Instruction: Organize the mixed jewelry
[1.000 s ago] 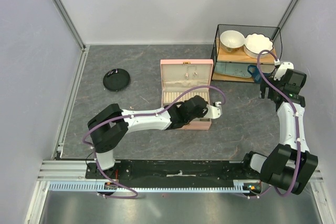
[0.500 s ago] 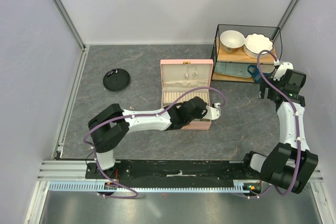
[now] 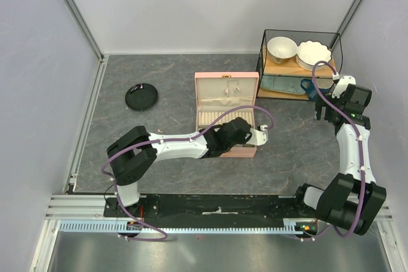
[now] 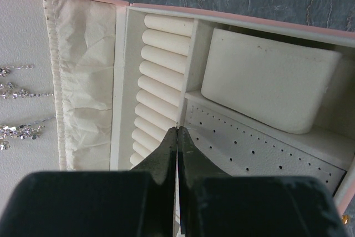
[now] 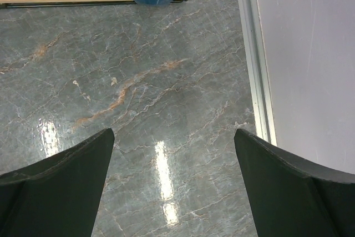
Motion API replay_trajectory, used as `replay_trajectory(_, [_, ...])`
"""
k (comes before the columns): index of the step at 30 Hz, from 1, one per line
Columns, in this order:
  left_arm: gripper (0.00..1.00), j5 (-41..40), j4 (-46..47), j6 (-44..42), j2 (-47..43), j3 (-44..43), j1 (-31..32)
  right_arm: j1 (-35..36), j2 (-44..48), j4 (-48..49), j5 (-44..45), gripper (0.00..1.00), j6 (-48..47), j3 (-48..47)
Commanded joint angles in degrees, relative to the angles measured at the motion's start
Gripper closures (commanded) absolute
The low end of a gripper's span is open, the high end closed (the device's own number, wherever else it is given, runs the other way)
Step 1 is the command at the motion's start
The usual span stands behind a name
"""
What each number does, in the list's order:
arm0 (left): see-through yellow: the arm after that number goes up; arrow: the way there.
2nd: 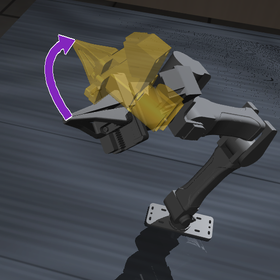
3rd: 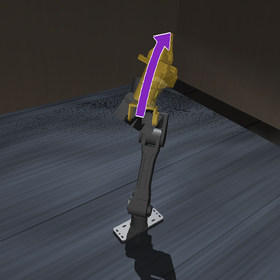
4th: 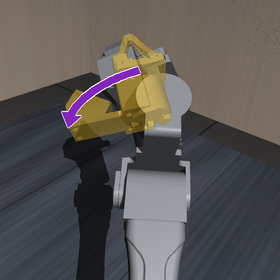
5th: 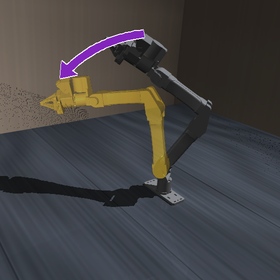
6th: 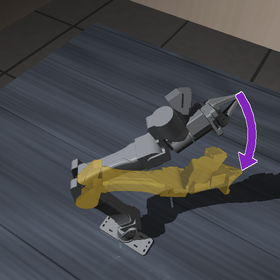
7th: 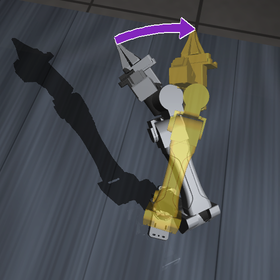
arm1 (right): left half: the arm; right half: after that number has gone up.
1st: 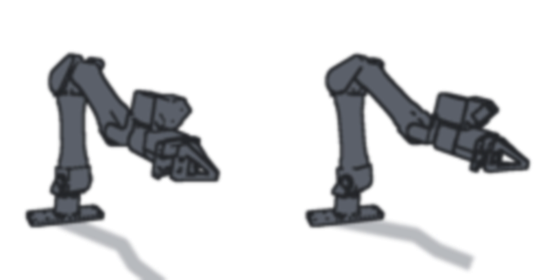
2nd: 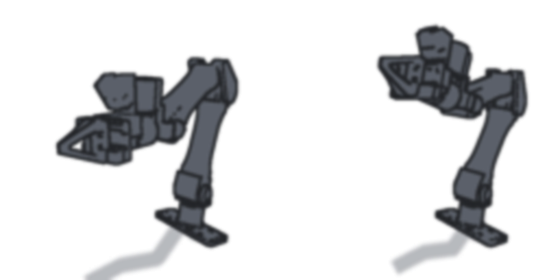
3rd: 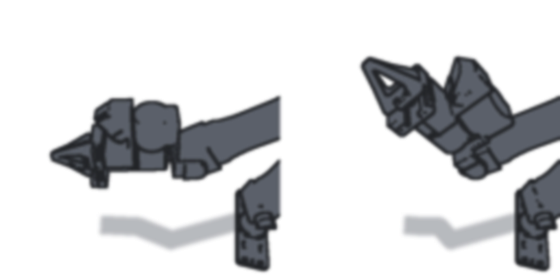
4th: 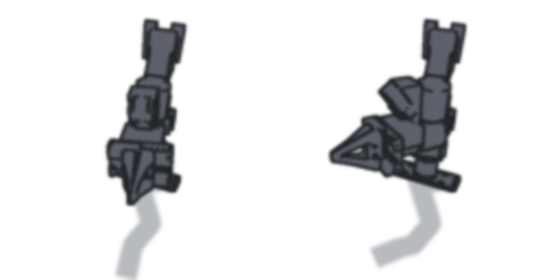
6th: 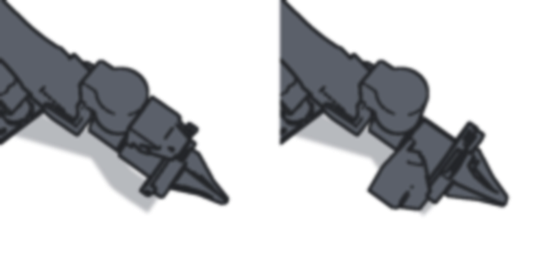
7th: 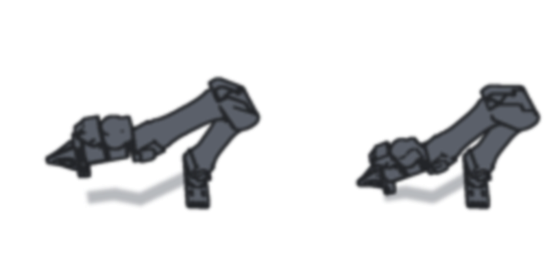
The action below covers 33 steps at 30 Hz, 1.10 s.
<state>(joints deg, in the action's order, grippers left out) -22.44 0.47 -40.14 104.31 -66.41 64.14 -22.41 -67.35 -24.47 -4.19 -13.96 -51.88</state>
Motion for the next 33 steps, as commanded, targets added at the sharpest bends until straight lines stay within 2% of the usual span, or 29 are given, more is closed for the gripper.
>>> replay_trajectory(1, [0.98,-0.5,2.34,-1.26,0.19,-1.09,0.2,-0.53,0.03,1.62,-0.74,0.02,-0.63,0.29])
replay_trajectory(33, [0.98,-3.49,3.92,-0.64,0.89,-0.91,1.43,-0.61,0.2,2.06,-0.91,0.02,-0.81,0.9])
